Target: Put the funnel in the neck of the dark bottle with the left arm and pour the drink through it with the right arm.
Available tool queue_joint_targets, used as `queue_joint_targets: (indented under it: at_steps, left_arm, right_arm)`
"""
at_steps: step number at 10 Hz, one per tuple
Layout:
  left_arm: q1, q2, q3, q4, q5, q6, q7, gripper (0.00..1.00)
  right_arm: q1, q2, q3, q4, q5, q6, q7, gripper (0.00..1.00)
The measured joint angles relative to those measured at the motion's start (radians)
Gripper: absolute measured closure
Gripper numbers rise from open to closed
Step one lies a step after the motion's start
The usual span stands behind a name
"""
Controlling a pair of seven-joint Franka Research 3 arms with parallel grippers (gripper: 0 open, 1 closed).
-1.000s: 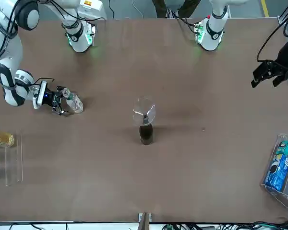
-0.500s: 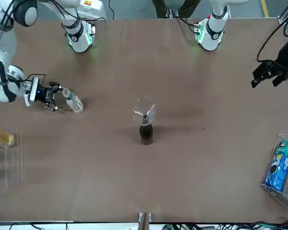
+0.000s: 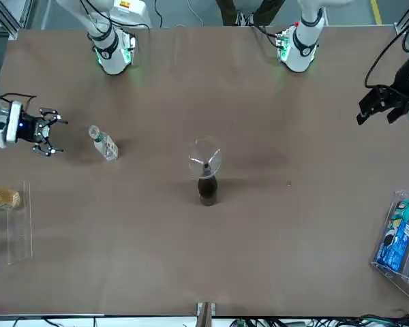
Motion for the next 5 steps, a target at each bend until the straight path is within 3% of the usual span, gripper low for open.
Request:
queue_joint_targets:
  at_steps: [2, 5]
  left_arm:
    - [0.000, 0.000, 0.000, 0.000, 0.000, 0.000, 0.002, 0.01]
    - [0.003, 0.000, 0.003, 0.000, 0.000, 0.000, 0.034, 0.01]
  right_arm:
    - [0.002, -0.091, 0.000, 0.099, -0.087, 0.035, 0.316, 0.00]
    - [0.016, -0.116, 0.008, 0.343, -0.213, 0.050, 0.782, 0.00]
